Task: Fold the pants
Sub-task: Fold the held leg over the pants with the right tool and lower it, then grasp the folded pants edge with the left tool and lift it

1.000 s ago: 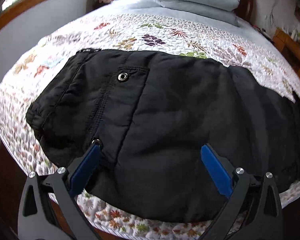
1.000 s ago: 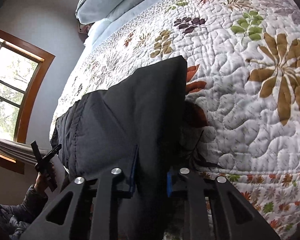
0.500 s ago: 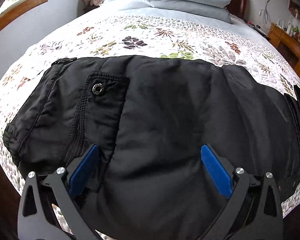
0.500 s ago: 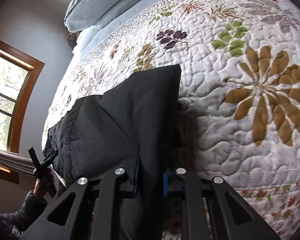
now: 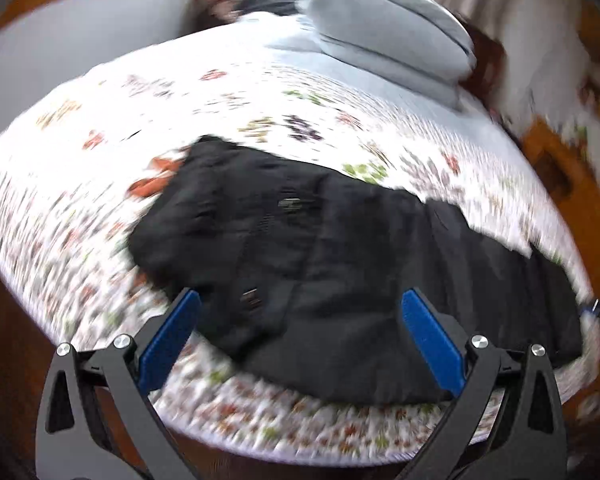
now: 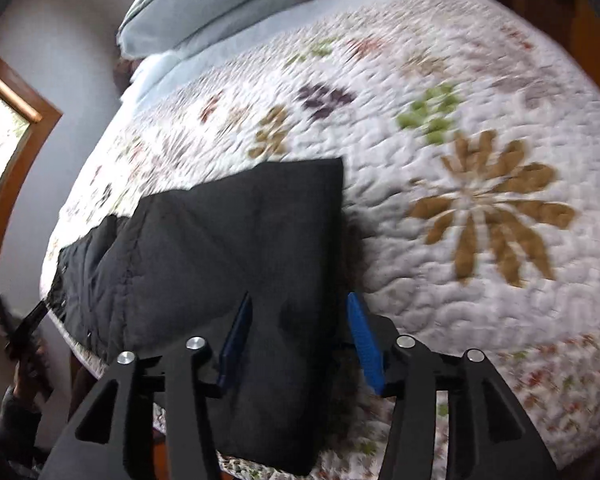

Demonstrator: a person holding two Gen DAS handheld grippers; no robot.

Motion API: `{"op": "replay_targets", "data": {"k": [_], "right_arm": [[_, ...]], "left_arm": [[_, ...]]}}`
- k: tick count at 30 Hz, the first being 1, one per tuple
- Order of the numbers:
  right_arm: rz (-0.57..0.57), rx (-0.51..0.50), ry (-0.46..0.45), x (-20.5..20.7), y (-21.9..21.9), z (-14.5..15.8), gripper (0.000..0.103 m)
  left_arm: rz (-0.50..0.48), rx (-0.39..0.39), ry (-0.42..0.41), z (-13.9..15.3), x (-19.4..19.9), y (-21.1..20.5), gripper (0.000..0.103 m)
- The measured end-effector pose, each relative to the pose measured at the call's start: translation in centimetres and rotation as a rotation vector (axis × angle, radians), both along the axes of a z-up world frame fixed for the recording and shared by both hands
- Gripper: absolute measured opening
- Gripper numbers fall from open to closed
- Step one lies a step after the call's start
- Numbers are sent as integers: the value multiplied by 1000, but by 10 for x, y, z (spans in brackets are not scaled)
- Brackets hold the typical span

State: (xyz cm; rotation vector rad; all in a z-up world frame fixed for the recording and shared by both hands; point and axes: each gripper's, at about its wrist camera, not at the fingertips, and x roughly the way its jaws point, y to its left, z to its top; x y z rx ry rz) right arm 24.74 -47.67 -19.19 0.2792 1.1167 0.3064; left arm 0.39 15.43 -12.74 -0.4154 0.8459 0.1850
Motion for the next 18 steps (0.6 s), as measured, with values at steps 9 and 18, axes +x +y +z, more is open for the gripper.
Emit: {"op": "replay_targets", "data": {"k": [9, 18], "right_arm": [[-41, 3, -49, -43, 14, 15, 52], [-9, -1, -61, -60, 34, 24, 52]], "left_arm": [[240, -602, -43, -62, -26, 76, 83], [272, -717, -1, -94, -4, 83, 81]]}}
